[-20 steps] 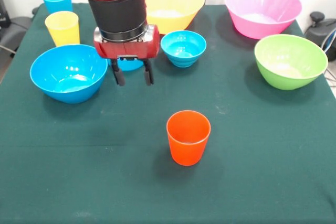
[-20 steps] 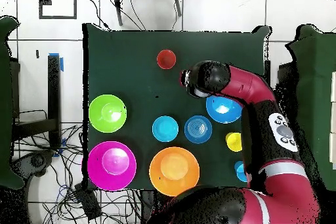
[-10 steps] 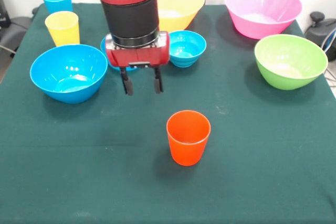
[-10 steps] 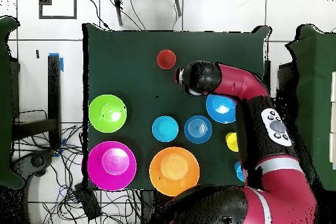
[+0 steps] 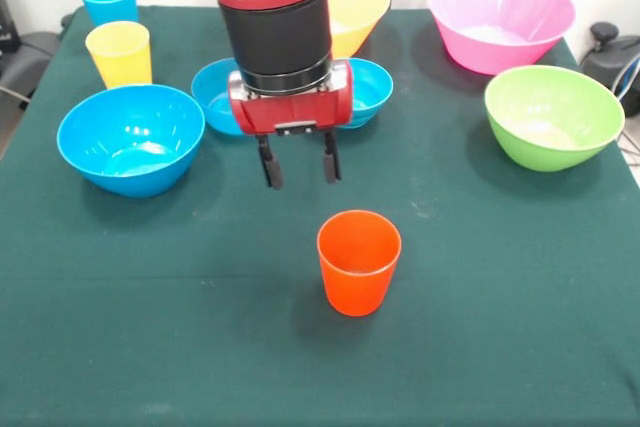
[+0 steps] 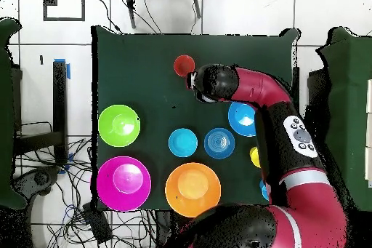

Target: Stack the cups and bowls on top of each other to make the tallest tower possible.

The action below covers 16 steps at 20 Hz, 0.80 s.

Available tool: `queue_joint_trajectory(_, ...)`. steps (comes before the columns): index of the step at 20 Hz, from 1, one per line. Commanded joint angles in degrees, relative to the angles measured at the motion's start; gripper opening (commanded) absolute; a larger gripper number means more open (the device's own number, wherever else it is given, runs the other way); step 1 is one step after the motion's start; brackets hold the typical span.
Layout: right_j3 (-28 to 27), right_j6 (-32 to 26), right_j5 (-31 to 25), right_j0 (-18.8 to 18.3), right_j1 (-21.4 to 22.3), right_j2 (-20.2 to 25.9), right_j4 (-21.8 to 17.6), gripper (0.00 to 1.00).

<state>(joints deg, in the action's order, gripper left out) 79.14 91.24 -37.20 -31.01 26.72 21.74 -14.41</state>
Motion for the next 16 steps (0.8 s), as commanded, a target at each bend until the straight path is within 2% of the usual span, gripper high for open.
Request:
queue_joint_trajectory(1, 1.15, -7.28, -1.40, -0.27, -2.77, 5.28, -2.75, 1.00)
queue_joint_trajectory(5, -0.14, -7.31, -2.58, -0.18, -3.29, 5.69, -2.75, 1.00)
queue_joint_trajectory(8, 1.08, -7.49, -2.41, -0.83, -2.47, 6.15, -2.79, 1.00)
queue_joint_trajectory(16, 13.62, -3.89, 0.69, -4.13, 5.53, 5.73, -3.37, 1.00)
